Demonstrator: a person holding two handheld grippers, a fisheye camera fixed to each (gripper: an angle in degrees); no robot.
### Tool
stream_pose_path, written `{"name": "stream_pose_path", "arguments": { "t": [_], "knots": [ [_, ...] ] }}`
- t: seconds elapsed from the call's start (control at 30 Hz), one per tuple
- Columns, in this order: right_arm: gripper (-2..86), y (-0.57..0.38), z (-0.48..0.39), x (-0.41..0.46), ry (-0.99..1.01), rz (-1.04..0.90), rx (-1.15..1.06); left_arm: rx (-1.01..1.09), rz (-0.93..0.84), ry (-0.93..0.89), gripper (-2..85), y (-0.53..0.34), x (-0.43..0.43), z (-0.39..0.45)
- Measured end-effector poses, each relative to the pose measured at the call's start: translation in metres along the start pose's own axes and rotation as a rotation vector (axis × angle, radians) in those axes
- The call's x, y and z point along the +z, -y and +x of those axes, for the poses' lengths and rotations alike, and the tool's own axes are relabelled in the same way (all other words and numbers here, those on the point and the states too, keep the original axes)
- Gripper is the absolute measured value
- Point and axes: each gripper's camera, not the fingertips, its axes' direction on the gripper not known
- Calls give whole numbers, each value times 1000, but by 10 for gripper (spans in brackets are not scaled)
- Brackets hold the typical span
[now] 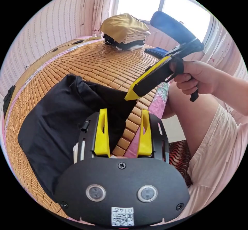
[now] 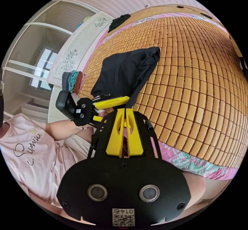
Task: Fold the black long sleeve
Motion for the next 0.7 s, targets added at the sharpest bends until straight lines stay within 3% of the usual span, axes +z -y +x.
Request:
{"name": "stream_pose_path", "arguments": {
  "t": [0.1, 0.23, 0.3, 0.4, 0.6, 0.7],
  "knots": [
    [15, -36, 11, -23, 57, 70, 31, -7, -15, 52, 20, -11, -25, 18],
    [63, -78, 50, -44, 96, 212, 213, -30, -27, 3, 1, -29, -52, 35],
    [161, -94, 72, -43, 119, 245, 326, -13, -29, 5, -3, -39, -69, 48],
    [188, -101, 91, -33, 206, 270, 378, 5, -20, 8, -6, -48, -93, 60],
    [55, -114, 135, -53, 368, 452, 529, 47, -16, 7, -8, -65, -116, 73],
    [44, -129, 132, -85, 361, 523, 479, 39, 38, 4, -8, -61, -126, 70]
  ]
}}
